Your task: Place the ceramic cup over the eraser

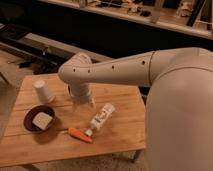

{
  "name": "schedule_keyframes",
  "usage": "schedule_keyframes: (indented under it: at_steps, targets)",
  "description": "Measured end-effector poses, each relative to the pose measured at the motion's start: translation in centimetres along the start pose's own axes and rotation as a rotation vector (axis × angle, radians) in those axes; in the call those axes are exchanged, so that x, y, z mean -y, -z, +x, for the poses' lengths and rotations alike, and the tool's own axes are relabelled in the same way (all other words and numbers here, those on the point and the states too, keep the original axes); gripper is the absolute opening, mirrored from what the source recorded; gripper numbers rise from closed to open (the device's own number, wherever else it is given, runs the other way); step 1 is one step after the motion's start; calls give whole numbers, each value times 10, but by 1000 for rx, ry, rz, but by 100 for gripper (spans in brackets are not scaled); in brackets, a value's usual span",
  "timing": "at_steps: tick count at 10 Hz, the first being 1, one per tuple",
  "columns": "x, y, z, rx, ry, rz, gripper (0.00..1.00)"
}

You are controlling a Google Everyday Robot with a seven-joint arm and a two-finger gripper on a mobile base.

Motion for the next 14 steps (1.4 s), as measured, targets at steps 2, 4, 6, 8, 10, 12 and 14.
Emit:
schedule_keyframes:
  at_steps: [2,4,6,8,10,12,14]
  targets:
    - [-12,4,-6,24,57,10,65]
    - [-37,23,-15,68,145,26,65]
    - [-77,47,-22,110,254,45,65]
    - [-114,65,-28,135,328,40,65]
    - [-148,75,-40,153,367,10,65]
    - [-169,81,-55,161,383,-16,65]
    - [-187,88,-69,167,402,-31,65]
